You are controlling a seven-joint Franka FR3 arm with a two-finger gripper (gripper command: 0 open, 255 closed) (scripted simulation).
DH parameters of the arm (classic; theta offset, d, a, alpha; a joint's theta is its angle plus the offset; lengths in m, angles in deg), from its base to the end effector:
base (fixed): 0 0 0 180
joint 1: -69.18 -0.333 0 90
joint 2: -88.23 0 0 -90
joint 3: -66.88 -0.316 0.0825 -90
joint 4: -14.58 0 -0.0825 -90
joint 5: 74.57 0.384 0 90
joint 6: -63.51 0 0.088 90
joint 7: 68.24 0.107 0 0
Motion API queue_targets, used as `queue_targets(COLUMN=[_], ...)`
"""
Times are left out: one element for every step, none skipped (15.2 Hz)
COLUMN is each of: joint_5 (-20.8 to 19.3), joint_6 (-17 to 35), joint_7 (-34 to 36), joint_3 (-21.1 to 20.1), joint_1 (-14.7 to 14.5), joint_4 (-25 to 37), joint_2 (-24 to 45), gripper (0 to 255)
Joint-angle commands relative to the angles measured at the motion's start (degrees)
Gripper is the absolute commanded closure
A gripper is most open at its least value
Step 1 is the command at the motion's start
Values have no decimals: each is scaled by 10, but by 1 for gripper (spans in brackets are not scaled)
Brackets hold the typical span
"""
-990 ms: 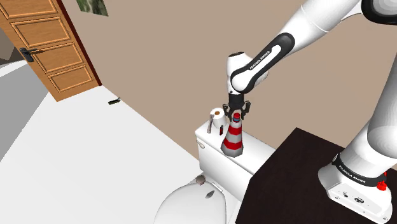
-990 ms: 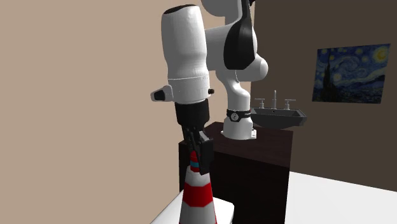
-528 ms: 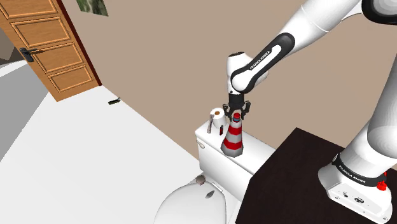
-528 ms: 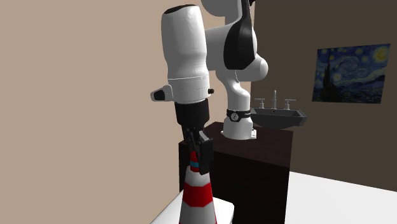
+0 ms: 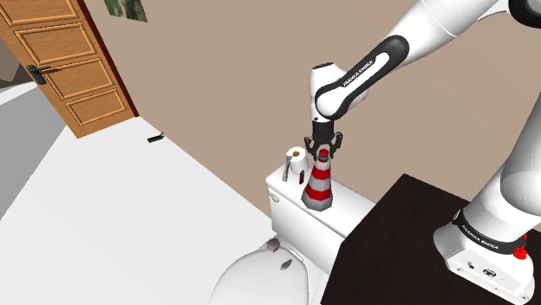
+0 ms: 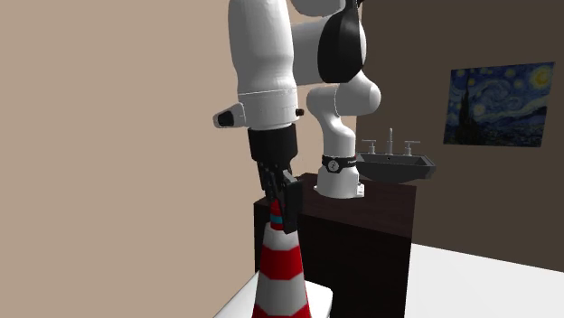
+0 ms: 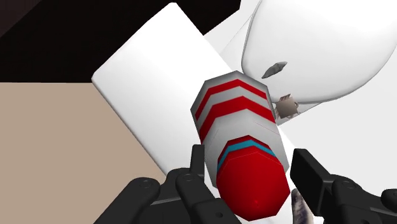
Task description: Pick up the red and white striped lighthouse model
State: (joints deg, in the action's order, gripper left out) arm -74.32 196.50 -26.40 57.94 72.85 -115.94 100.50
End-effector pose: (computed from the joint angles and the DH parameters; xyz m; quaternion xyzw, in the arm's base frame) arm 0.5121 0.0483 0.2492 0.9454 -0.3145 -0.0844 0.0171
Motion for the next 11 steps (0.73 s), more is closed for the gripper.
queue_targets(joint_5=[2, 4, 5, 6, 7, 8, 9, 10, 11, 11, 11], joint_6=[-14, -21, -28, -35, -43, -50, -57, -65, -72, -73, -73], joint_7=[0, -1, -1, -2, -3, -3, -4, -4, -5, -5, -5], joint_3=[-1, -2, -2, -2, -2, -3, -3, -3, -3, -3, -3], joint_1=[0, 0, 1, 1, 1, 1, 1, 2, 2, 2, 2], joint_4=[2, 4, 5, 6, 8, 10, 12, 14, 16, 16, 16], joint_2=[-13, -19, -24, -30, -36, -42, -47, -53, -58, -59, -59], gripper=[255, 255, 255, 255, 255, 255, 255, 255, 255, 255, 255])
